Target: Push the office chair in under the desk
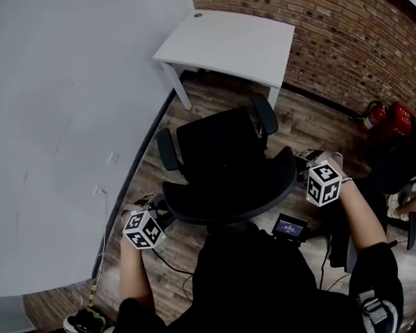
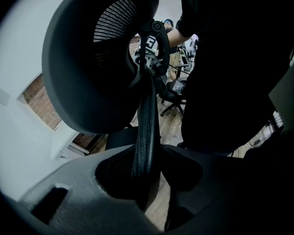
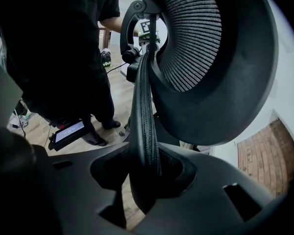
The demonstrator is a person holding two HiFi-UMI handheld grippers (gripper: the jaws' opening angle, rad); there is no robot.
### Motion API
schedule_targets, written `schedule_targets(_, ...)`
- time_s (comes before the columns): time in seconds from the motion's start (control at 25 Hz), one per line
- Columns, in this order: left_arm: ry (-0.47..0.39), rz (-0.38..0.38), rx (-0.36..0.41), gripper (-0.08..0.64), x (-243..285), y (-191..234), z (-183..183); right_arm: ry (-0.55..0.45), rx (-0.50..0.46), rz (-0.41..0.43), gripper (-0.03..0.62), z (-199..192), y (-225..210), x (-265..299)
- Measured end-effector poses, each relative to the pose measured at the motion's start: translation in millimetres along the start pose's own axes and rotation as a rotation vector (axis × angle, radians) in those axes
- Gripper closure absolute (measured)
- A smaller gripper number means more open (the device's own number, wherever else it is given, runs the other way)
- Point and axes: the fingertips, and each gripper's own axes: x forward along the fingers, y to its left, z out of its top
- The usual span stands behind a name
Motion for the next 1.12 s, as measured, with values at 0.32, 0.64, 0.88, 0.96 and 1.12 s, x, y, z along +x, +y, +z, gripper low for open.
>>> schedule_targets(0.32, -0.015, -0.019, 0.038, 0.420, -7.7, 25.9, -24.2, -0.002, 0.059, -0.048, 0.465, 20.8, -13.9, 15.4)
schedule_targets(0.64, -0.030, -0.031, 0.075, 0.420, -12.5, 55.4, -47.4, 0.035, 0.092, -0.102, 0.468, 36.0, -34.0, 32.3)
schedule_targets(0.88, -0.031, -0.047, 0.104, 0.419, -18.2, 85.3, -69.2, 0.038, 0.118, -0.136, 0.477, 52.0, -51.7, 46.0)
schedule_targets(0.96, -0.034, -0.053, 0.113, 0.419, -18.8, 94.0, -76.1, 0.041, 0.127, -0.151, 0.477, 55.5, -58.5, 51.6)
schedule_targets(1.12, -0.043, -0.059, 0.135, 0.419, -20.7, 110.8, -88.9, 0.050, 0.141, -0.170, 0.477, 62.8, -70.6, 60.7)
